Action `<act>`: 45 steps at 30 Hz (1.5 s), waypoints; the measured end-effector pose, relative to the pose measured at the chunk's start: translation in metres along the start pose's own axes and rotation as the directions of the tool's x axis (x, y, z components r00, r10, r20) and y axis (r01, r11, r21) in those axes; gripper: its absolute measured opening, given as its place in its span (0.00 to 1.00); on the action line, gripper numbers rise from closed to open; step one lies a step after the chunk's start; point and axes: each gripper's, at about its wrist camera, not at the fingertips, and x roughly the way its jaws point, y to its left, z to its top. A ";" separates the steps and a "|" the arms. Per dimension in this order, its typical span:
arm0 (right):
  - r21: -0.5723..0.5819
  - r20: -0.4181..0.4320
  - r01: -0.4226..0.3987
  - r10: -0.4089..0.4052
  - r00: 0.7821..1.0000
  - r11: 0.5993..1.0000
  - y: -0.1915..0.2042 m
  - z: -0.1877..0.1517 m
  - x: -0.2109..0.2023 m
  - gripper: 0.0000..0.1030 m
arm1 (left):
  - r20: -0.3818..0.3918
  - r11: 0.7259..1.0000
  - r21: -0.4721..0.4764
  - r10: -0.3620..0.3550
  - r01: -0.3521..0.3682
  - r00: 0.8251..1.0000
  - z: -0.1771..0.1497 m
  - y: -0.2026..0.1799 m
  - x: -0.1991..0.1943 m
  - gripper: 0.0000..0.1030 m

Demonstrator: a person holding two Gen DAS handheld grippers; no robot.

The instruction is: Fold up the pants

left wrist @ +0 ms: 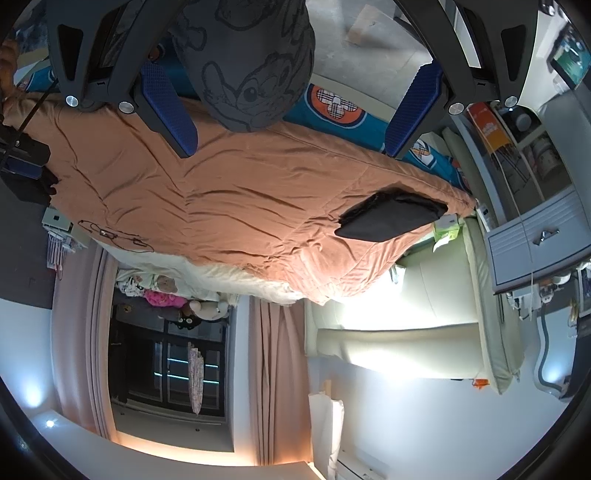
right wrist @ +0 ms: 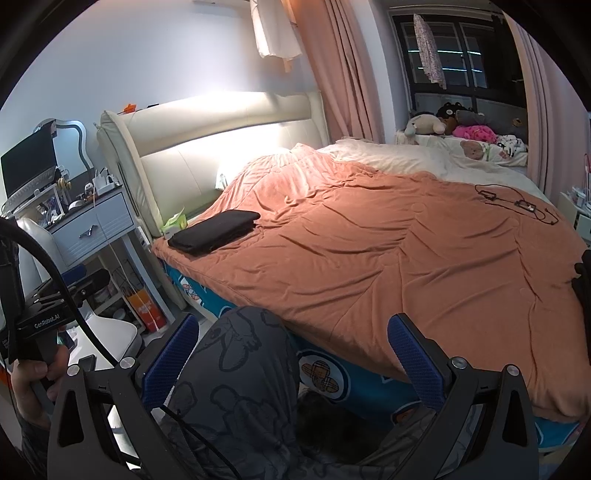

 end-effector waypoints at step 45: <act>0.004 0.007 -0.001 0.001 1.000 1.000 0.000 0.000 -0.002 1.00 | 0.015 1.000 0.005 0.007 -0.007 1.000 0.002 -0.003 -0.006 0.99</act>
